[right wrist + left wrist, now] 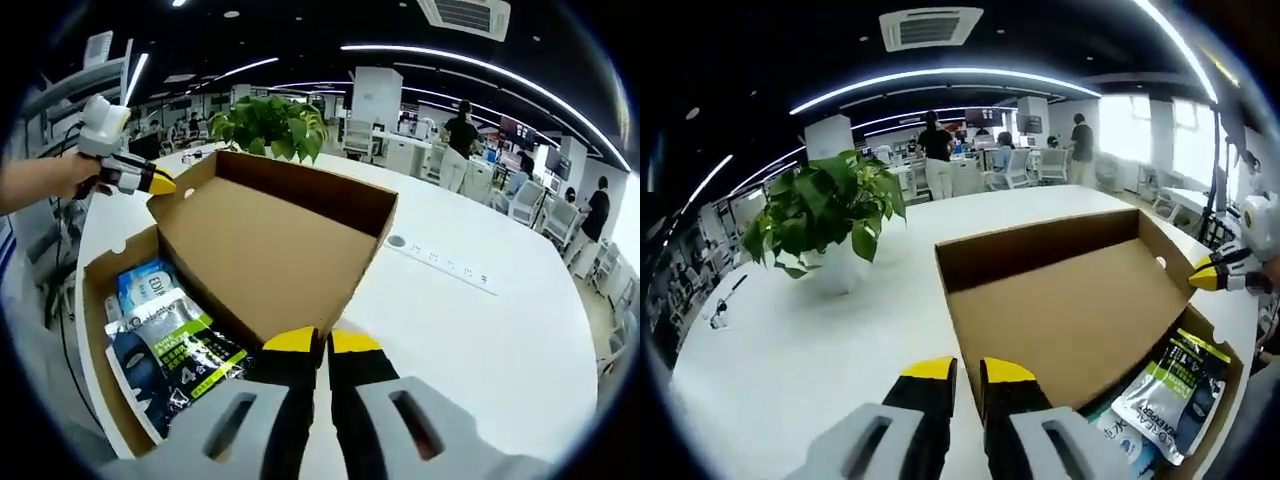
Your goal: Operate the shoe box by opening the lid, removing the specified soft item, and placing it in the target area until the item is outside and the box remains undamaged.
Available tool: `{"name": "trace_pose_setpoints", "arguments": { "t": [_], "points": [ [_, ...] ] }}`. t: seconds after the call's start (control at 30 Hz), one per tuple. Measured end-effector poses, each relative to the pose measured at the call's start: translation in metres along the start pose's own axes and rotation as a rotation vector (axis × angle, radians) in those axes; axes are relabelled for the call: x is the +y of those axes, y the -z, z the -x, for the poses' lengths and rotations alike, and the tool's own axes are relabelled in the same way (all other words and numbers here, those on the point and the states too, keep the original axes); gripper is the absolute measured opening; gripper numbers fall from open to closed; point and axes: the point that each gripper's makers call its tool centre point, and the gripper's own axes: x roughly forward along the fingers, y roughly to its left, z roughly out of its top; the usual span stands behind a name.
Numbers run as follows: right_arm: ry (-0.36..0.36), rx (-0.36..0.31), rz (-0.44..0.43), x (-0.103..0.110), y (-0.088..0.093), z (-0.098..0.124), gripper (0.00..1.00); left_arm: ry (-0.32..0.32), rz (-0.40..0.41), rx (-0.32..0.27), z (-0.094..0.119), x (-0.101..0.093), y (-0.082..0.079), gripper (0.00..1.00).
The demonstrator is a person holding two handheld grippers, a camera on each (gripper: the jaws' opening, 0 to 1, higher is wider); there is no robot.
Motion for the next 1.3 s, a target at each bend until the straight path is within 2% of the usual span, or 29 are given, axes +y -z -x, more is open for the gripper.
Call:
{"name": "trace_pose_setpoints", "arguments": {
  "t": [0.27,0.37,0.87,1.3],
  "points": [
    [-0.013,0.021,0.009,-0.003,0.002,-0.009,0.02,-0.001,0.015,0.043,0.006,-0.005,0.022,0.07],
    [-0.017,0.028,0.010,-0.003,0.002,-0.010,0.03,0.001,0.020,0.052,0.005,-0.007,0.025,0.05],
    [-0.035,0.065,-0.024,-0.007,0.007,-0.019,0.03,-0.001,-0.001,0.079,-0.003,-0.010,0.027,0.04],
    [-0.054,0.094,-0.093,-0.009,0.010,-0.024,0.03,0.009,0.038,0.117,-0.008,-0.009,0.030,0.03]
  ]
}}
